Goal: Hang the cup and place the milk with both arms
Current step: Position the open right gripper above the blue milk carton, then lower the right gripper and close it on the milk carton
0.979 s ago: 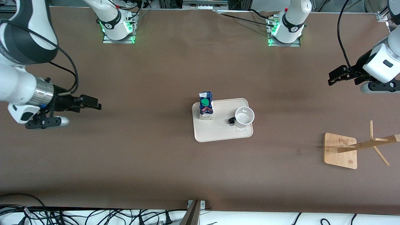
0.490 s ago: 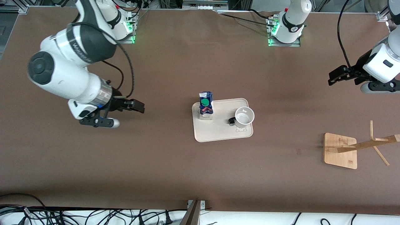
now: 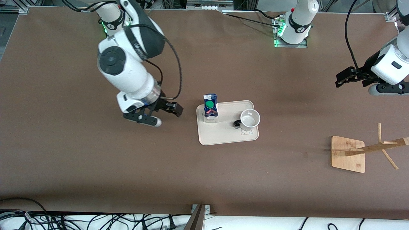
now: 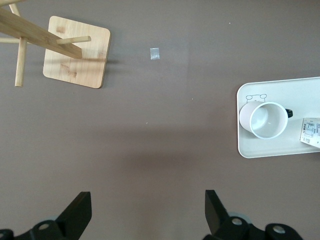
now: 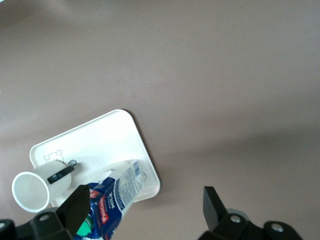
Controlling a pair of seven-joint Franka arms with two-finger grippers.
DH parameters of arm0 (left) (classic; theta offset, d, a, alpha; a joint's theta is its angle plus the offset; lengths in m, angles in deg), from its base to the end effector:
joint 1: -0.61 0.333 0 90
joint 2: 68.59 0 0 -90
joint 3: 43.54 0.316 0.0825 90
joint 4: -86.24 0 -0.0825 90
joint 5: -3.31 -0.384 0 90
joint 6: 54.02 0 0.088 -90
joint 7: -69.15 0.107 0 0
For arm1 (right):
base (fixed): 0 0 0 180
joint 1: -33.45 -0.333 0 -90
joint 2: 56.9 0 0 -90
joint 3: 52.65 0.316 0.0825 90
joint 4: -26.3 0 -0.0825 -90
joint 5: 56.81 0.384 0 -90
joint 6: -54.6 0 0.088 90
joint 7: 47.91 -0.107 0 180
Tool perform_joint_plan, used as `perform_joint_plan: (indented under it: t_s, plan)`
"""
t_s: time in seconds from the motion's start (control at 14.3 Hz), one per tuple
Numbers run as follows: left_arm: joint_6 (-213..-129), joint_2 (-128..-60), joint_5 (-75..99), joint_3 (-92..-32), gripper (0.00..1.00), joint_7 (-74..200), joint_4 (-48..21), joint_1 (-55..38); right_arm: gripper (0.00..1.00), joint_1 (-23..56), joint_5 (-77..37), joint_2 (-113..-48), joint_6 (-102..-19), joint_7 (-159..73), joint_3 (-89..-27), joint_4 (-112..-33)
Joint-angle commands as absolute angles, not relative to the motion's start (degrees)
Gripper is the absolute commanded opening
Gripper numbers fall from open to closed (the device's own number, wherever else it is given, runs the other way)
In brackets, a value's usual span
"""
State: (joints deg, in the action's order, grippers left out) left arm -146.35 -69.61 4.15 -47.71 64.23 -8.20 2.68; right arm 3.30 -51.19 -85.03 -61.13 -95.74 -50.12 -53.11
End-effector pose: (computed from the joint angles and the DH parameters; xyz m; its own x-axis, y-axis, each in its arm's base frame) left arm 0.5598 -0.0217 0.5815 0.9972 0.0498 -0.0557 0.0505 -0.9987 0.0112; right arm 0.6021 0.3859 0.4430 0.9528 -0.3034 0.0094 -0.2968 -0.9378 -0.1803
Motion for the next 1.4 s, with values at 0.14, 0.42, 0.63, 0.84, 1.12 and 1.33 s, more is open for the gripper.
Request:
perform_joint_plan:
  t_s: [0.14,0.42,0.63,0.84,1.12,1.33]
  plan:
    - [-145.8,-69.0,3.5,-47.9,1.0,65.6,-8.3,3.1,1.0,-2.0,-55.2,-87.6,-65.3,-107.2,-50.6,-52.6]
    - [-145.2,-68.9,3.5,-47.9,1.0,65.6,-8.2,3.1,1.0,-5.1,-58.2,-89.6,-66.7,-112.2,-50.6,-52.6]
    - [-145.2,-68.9,3.5,-48.5,1.0,65.5,-8.2,3.0,1.0,-7.6,-61.1,-91.3,-69.4,-118.6,-50.7,-52.5]
    - [-144.5,-68.8,3.5,-48.3,1.0,65.6,-8.2,3.1,1.0,-8.7,-62.1,-92.2,-69.4,-119.6,-50.7,-52.5]
    - [-144.1,-68.6,3.5,-48.0,1.0,65.6,-8.2,3.2,1.0,-9.2,-62.2,-93.0,-69.5,-119.6,-50.7,-52.5]
    - [-144.1,-68.5,3.5,-48.0,1.0,65.6,-8.2,3.4,1.0,-9.6,-62.2,-93.2,-69.6,-119.6,-50.8,-52.5]
